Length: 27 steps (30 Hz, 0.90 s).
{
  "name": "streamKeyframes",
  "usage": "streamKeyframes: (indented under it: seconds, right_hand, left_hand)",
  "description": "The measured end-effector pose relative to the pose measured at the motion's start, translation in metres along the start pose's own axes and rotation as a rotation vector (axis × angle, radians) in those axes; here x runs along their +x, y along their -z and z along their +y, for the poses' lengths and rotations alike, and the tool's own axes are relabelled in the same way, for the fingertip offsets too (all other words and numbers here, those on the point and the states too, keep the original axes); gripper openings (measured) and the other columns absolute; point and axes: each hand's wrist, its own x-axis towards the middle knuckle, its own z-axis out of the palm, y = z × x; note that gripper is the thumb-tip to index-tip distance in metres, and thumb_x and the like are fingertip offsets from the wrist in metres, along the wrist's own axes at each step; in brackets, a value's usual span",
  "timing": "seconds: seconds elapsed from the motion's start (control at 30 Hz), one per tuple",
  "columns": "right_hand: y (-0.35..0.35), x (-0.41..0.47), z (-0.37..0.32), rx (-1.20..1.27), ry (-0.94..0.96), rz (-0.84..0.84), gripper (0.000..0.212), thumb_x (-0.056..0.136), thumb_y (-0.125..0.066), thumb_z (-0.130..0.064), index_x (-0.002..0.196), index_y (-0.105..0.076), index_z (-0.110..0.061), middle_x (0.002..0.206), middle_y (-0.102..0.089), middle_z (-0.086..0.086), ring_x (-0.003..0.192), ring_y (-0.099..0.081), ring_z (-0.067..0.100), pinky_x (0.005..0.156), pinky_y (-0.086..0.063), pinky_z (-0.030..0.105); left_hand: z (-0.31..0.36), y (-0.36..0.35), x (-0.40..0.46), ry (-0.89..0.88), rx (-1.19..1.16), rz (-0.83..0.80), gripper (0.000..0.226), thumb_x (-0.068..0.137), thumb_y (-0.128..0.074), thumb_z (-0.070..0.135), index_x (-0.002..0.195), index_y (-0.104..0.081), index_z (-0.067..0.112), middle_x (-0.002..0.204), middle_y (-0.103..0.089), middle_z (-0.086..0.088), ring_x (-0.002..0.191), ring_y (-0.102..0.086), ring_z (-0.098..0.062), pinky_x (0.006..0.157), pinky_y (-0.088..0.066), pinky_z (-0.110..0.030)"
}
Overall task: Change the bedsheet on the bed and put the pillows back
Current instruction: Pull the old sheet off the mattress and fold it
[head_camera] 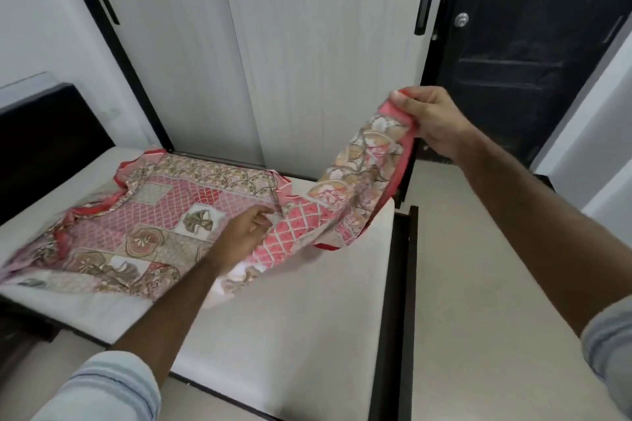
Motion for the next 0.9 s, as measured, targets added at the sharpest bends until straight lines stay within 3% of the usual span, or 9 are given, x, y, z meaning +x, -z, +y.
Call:
streamKeyframes:
  seconds: [0.13, 0.23, 0.27, 0.37, 0.47, 0.6, 0.77, 0.83, 0.9]
  right_hand:
    - [-0.039, 0.028, -0.027, -0.081, 0.02, 0.013, 0.027, 0.094, -0.067, -0.032, 0.098, -0.075, -0.006, 0.085, -0.074, 0.009, 0.073, -0.071, 0.017, 0.067, -0.061, 0.033]
    - [-0.053, 0.038, -0.043, -0.04, 0.02, 0.047, 0.022, 0.094, -0.067, -0.03, 0.095, -0.075, -0.009, 0.081, -0.075, 0.005, 0.072, -0.072, 0.016, 0.064, -0.06, 0.032]
    - [-0.057, 0.04, -0.049, -0.011, 0.019, 0.043, 0.021, 0.095, -0.067, -0.029, 0.094, -0.075, -0.009, 0.081, -0.075, 0.005, 0.072, -0.072, 0.016, 0.064, -0.06, 0.033]
    - [-0.065, 0.042, -0.068, 0.052, 0.037, 0.033, 0.028, 0.095, -0.067, -0.028, 0.101, -0.074, -0.002, 0.09, -0.074, 0.013, 0.079, -0.071, 0.021, 0.073, -0.063, 0.04]
    - [-0.07, 0.044, -0.085, 0.096, 0.056, 0.043, 0.036, 0.095, -0.067, -0.027, 0.11, -0.07, 0.006, 0.099, -0.072, 0.019, 0.083, -0.07, 0.024, 0.077, -0.062, 0.041]
    - [-0.068, 0.046, -0.09, 0.143, 0.042, 0.046, 0.037, 0.096, -0.065, -0.025, 0.112, -0.068, 0.009, 0.096, -0.071, 0.018, 0.078, -0.07, 0.022, 0.072, -0.063, 0.038]
    - [-0.071, 0.045, -0.081, 0.187, -0.004, 0.006, 0.036, 0.097, -0.064, -0.024, 0.111, -0.067, 0.009, 0.097, -0.071, 0.019, 0.076, -0.071, 0.022, 0.07, -0.063, 0.036]
    - [-0.069, 0.045, -0.074, 0.145, -0.003, 0.009, 0.036, 0.097, -0.063, -0.025, 0.11, -0.067, 0.009, 0.097, -0.07, 0.02, 0.078, -0.069, 0.023, 0.073, -0.062, 0.038]
    - [-0.065, 0.043, -0.063, 0.005, 0.029, 0.034, 0.031, 0.098, -0.062, -0.025, 0.105, -0.067, 0.005, 0.093, -0.07, 0.017, 0.076, -0.066, 0.023, 0.073, -0.06, 0.037]
  left_hand:
    - [0.078, -0.005, 0.018, -0.252, -0.09, 0.047, 0.042, 0.101, -0.063, 0.027, 0.14, -0.048, 0.03, 0.125, -0.059, 0.018, 0.107, -0.058, 0.01, 0.086, -0.05, -0.021]
    - [0.115, 0.002, 0.035, -0.413, 0.056, 0.246, 0.074, 0.089, -0.077, 0.039, 0.15, -0.037, 0.025, 0.138, -0.051, 0.014, 0.116, -0.055, 0.004, 0.091, -0.043, -0.009]
    - [0.119, 0.003, 0.042, -0.465, 0.152, 0.316, 0.087, 0.082, -0.083, 0.042, 0.152, -0.034, 0.021, 0.139, -0.049, 0.009, 0.117, -0.055, -0.002, 0.095, -0.043, -0.011]
    - [0.117, 0.001, 0.058, -0.473, 0.37, 0.503, 0.101, 0.076, -0.083, 0.048, 0.153, -0.025, 0.016, 0.148, -0.045, -0.007, 0.128, -0.053, -0.023, 0.1, -0.048, -0.043]
    - [0.111, -0.001, 0.067, -0.398, 0.363, 0.688, 0.08, 0.086, -0.075, 0.047, 0.149, -0.039, 0.015, 0.151, -0.045, -0.007, 0.133, -0.046, -0.024, 0.104, -0.04, -0.046]
    - [0.121, 0.02, 0.076, -0.583, 0.425, 0.887, 0.056, 0.083, -0.079, 0.032, 0.129, -0.051, 0.018, 0.135, -0.054, -0.008, 0.12, -0.048, -0.026, 0.097, -0.036, -0.041]
    - [0.155, 0.044, 0.082, -0.679, 0.564, 0.899, 0.025, 0.088, -0.063, 0.033, 0.109, -0.061, 0.019, 0.109, -0.059, -0.002, 0.099, -0.051, -0.021, 0.08, -0.036, -0.038]
    - [0.162, 0.042, 0.082, -0.644, 0.362, 0.872, 0.014, 0.094, -0.057, 0.022, 0.103, -0.065, 0.016, 0.098, -0.064, 0.002, 0.087, -0.055, -0.015, 0.075, -0.036, -0.034]
    - [0.167, 0.039, 0.079, -0.537, -0.049, 0.779, 0.008, 0.098, -0.059, 0.012, 0.097, -0.066, 0.016, 0.081, -0.065, 0.004, 0.067, -0.054, -0.013, 0.061, -0.038, -0.033]
